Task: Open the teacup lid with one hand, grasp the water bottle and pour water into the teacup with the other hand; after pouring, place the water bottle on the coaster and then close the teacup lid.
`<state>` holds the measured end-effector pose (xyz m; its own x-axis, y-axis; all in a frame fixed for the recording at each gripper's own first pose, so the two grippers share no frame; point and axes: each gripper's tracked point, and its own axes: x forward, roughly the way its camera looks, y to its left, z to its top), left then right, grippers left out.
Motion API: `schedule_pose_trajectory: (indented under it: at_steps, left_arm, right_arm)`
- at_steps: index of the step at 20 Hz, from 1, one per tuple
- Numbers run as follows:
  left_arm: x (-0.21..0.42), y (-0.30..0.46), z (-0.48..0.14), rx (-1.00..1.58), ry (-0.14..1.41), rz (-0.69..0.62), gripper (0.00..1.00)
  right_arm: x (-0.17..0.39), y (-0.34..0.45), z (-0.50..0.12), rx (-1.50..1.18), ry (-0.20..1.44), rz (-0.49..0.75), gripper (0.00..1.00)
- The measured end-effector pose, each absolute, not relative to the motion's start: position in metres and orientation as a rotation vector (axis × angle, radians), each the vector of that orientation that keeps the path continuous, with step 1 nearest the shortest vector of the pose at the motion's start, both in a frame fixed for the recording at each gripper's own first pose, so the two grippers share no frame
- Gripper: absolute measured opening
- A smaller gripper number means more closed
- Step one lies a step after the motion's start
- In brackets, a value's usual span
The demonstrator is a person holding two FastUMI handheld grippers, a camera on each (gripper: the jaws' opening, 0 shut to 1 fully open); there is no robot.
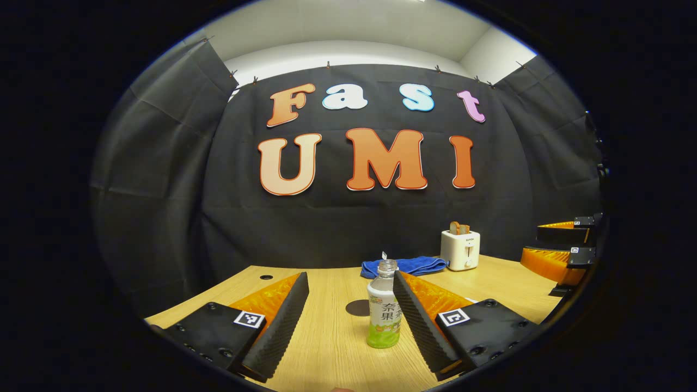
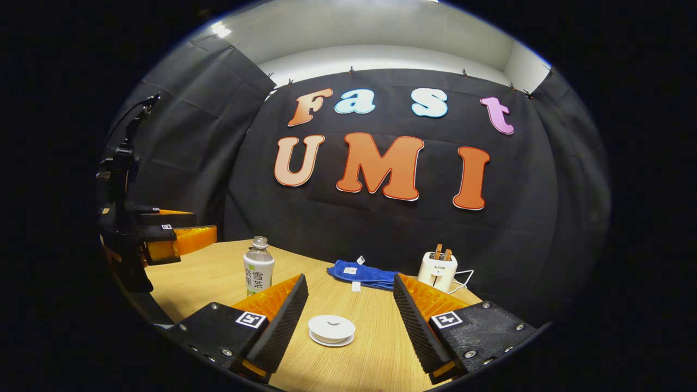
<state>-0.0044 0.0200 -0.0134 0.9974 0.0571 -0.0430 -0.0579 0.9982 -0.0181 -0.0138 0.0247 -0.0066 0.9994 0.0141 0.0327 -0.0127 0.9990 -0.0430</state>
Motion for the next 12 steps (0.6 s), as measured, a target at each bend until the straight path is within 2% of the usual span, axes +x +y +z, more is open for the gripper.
schedule_pose_trajectory:
  at_steps: [5,6,7,8,9,11,12]
  left_arm:
    - [-0.009,0.025,-0.018,-0.034,0.025,0.059,0.96]
    - [-0.009,0.026,-0.023,-0.032,0.032,0.058,0.99]
    - [-0.009,0.026,-0.026,-0.033,0.037,0.058,0.96]
    - [-0.010,0.026,-0.028,-0.033,0.041,0.056,1.00]
    - [-0.011,0.027,-0.031,-0.026,0.047,0.053,0.96]
    - [-0.014,0.026,-0.038,0.010,0.057,0.048,1.00]
    - [-0.015,0.025,-0.041,0.030,0.061,0.050,0.96]
  right_arm:
    - [-0.014,0.009,-0.017,-0.034,-0.008,-0.016,0.94]
    - [-0.012,0.009,-0.020,-0.032,-0.002,-0.016,0.94]
    - [-0.010,0.009,-0.023,-0.029,0.003,-0.015,0.94]
    - [-0.006,0.011,-0.029,-0.023,0.015,-0.009,0.94]
    - [-0.003,0.015,-0.036,-0.014,0.031,0.003,0.94]
    - [0.002,0.021,-0.049,0.010,0.061,0.026,0.92]
    - [0.006,0.025,-0.054,0.017,0.077,0.040,0.92]
